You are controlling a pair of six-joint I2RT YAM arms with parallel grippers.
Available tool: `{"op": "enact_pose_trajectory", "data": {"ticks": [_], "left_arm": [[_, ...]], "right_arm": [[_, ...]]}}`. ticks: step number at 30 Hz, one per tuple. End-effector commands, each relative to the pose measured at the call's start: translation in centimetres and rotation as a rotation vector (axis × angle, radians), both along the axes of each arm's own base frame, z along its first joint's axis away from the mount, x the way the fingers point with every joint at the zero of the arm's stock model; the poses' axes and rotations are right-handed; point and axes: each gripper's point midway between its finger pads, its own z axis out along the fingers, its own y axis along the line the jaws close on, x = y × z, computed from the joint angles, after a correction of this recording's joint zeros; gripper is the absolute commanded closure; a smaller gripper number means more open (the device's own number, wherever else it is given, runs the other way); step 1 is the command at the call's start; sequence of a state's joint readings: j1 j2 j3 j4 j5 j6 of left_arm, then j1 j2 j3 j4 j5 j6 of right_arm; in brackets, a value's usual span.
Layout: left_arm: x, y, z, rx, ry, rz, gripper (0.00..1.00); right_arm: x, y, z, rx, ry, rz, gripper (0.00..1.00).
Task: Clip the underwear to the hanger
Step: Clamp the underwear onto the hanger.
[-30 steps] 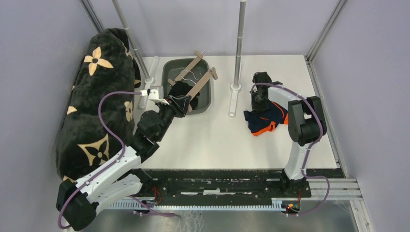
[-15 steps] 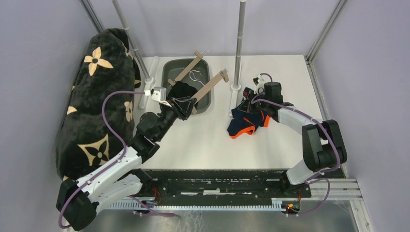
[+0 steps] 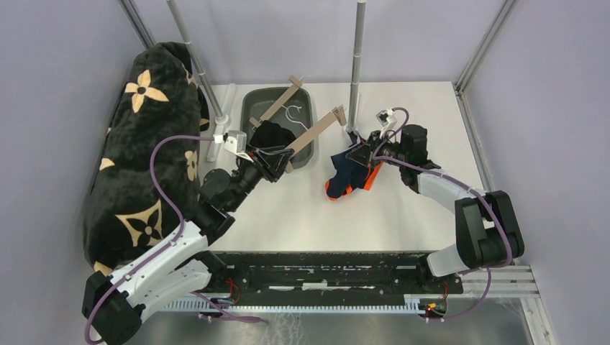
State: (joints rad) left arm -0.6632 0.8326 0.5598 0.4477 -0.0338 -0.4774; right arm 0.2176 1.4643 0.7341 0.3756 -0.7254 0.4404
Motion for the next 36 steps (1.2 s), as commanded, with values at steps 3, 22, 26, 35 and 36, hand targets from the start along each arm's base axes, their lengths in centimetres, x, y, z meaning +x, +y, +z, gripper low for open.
{"op": "enact_pose_trajectory", "data": {"ticks": [3, 22, 26, 35, 36], "left_arm": [[-0.8, 0.2, 3.0, 0.024, -0.097, -0.028, 0.97], [4.1, 4.3, 4.6, -0.283, -0.049, 0.083, 0.97], [5.0, 3.8, 4.5, -0.317, -0.043, 0.07, 0.97], [6.7, 2.8, 2.8, -0.349, 0.013, 0.056, 0.97], [6.9, 2.8, 2.4, -0.35, 0.02, 0.06, 0.96]], "right_arm": [[1.0, 1.6, 3.8, 0.087, -0.102, 0.147, 0.99], [3.0, 1.8, 9.2, 0.411, -0.162, 0.311, 0.99], [2.4, 2.5, 9.5, 0.453, -0.154, 0.355, 0.99], [0.1, 5.7, 7.4, 0.36, -0.109, 0.406, 0.99], [-0.2, 6.0, 6.8, 0.333, -0.097, 0.405, 0.99]]}}
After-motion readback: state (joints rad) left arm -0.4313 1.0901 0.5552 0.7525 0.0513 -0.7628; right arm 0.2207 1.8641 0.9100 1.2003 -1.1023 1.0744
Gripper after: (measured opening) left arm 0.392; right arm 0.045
